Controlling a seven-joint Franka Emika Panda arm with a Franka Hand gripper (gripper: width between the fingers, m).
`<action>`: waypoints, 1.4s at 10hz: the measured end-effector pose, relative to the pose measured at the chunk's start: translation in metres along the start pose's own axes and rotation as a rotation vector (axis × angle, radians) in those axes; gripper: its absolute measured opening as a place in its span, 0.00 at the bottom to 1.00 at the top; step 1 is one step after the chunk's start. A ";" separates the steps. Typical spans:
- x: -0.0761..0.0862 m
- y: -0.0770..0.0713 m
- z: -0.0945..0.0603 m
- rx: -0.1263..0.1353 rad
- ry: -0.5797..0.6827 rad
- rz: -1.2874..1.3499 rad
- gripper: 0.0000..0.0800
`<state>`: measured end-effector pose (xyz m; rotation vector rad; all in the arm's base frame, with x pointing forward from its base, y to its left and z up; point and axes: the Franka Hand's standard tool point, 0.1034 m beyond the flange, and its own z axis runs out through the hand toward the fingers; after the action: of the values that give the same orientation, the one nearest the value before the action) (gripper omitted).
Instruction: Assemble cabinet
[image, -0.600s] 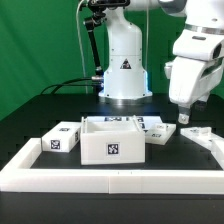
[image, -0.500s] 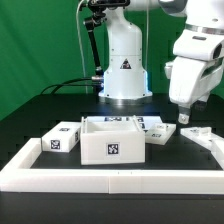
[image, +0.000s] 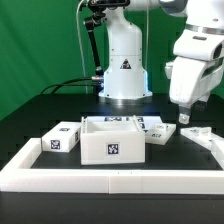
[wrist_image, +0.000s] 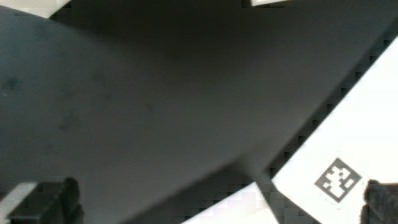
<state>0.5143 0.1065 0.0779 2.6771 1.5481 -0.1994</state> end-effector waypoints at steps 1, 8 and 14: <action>-0.004 0.001 0.003 -0.019 0.029 -0.070 1.00; -0.031 0.012 0.004 -0.078 0.088 -0.289 1.00; -0.099 0.040 0.012 -0.099 0.081 -0.538 1.00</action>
Offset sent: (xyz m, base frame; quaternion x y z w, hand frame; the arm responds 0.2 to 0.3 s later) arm -0.0087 -0.0242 0.0130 -0.0641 0.0674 -0.1684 0.9813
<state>0.4989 0.0003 0.0777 2.1630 2.2064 -0.0268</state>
